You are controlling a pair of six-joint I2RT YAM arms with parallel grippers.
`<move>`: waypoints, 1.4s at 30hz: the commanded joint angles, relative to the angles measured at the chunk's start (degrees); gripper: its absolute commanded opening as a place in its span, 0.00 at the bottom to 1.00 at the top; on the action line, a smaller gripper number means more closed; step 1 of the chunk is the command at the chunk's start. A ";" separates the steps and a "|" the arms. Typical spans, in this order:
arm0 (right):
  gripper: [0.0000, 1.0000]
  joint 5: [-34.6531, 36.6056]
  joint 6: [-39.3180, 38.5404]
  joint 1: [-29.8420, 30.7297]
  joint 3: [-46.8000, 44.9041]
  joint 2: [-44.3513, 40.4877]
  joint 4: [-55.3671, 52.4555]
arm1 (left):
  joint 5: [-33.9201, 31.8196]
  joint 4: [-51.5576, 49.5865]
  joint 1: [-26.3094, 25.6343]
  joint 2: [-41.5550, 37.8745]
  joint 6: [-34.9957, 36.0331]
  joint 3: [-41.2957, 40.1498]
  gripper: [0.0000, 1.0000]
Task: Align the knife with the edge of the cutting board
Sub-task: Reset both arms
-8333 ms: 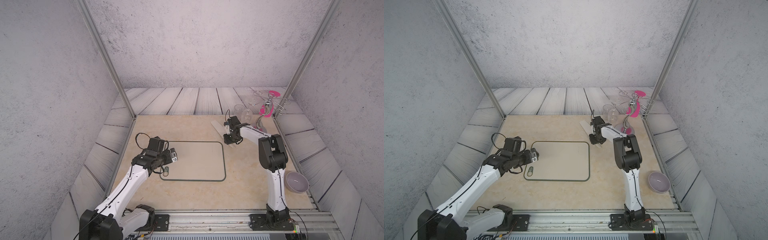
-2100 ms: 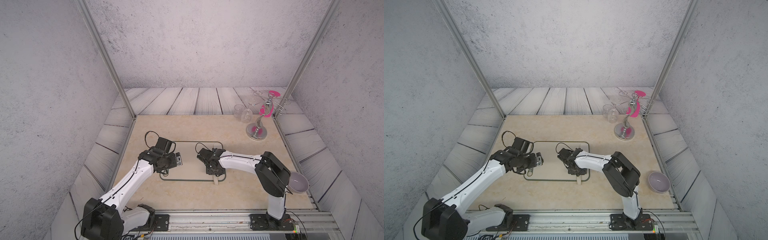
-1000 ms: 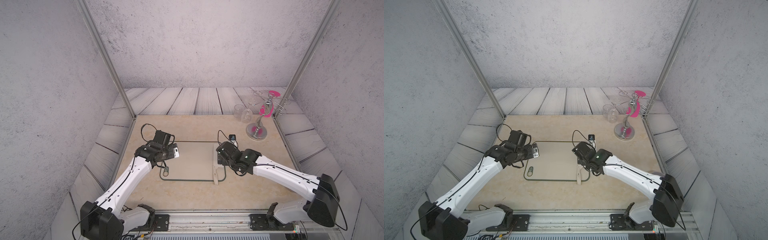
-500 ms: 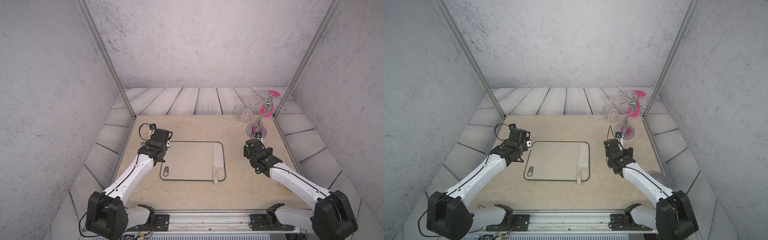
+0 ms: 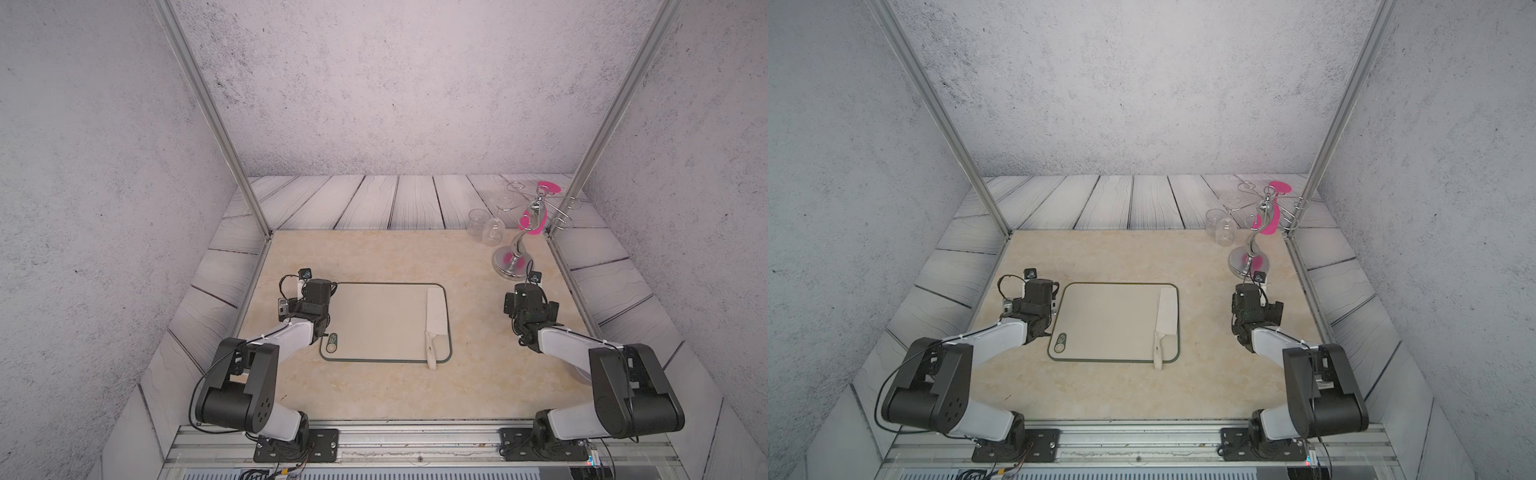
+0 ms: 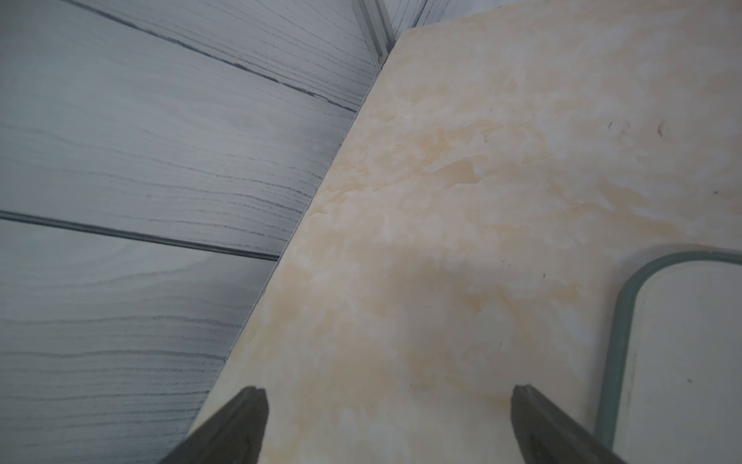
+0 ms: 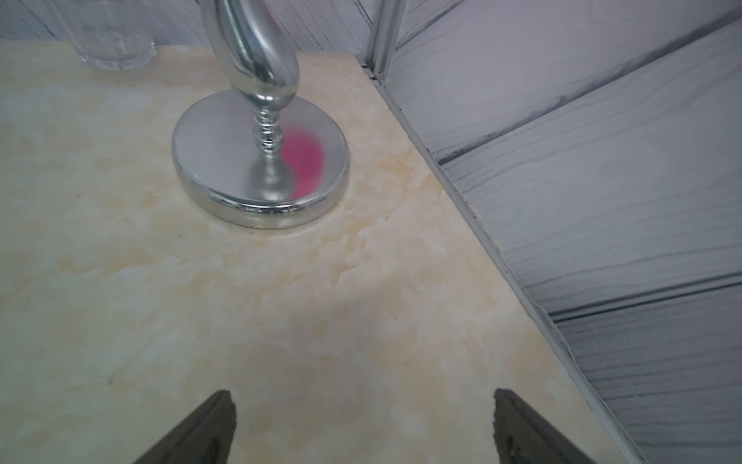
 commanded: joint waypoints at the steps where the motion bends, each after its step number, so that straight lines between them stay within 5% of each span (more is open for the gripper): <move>1: 0.99 -6.12 -3.84 -0.30 -1.52 -0.49 10.16 | 3.49 13.24 1.22 -0.17 4.03 -1.53 1.00; 5: 0.99 -6.71 -3.96 -1.39 -1.72 1.13 12.22 | 6.90 16.31 3.44 0.31 4.85 -2.29 1.00; 8: 0.99 -11.40 -5.61 -2.50 -6.15 6.37 25.99 | 12.25 32.61 5.95 2.19 4.99 -9.20 1.00; 11: 0.99 -13.82 -6.31 -2.74 -6.40 6.99 27.46 | 18.28 25.49 8.20 1.25 3.62 -7.03 1.00; 17: 0.99 -14.72 -6.10 -3.05 -5.89 6.63 25.22 | 28.97 32.44 10.35 3.25 5.85 -10.43 1.00; 18: 0.99 -14.72 -6.09 -3.11 -5.81 6.51 25.08 | 29.35 37.81 10.42 4.16 6.17 -12.02 1.00; 21: 0.99 -14.85 -6.14 -3.01 -5.73 5.91 23.78 | 29.33 31.57 10.37 2.53 5.76 -10.27 1.00; 42: 0.99 -15.25 -6.07 -3.06 -5.42 6.16 23.66 | 29.18 31.81 10.39 2.60 5.73 -10.23 1.00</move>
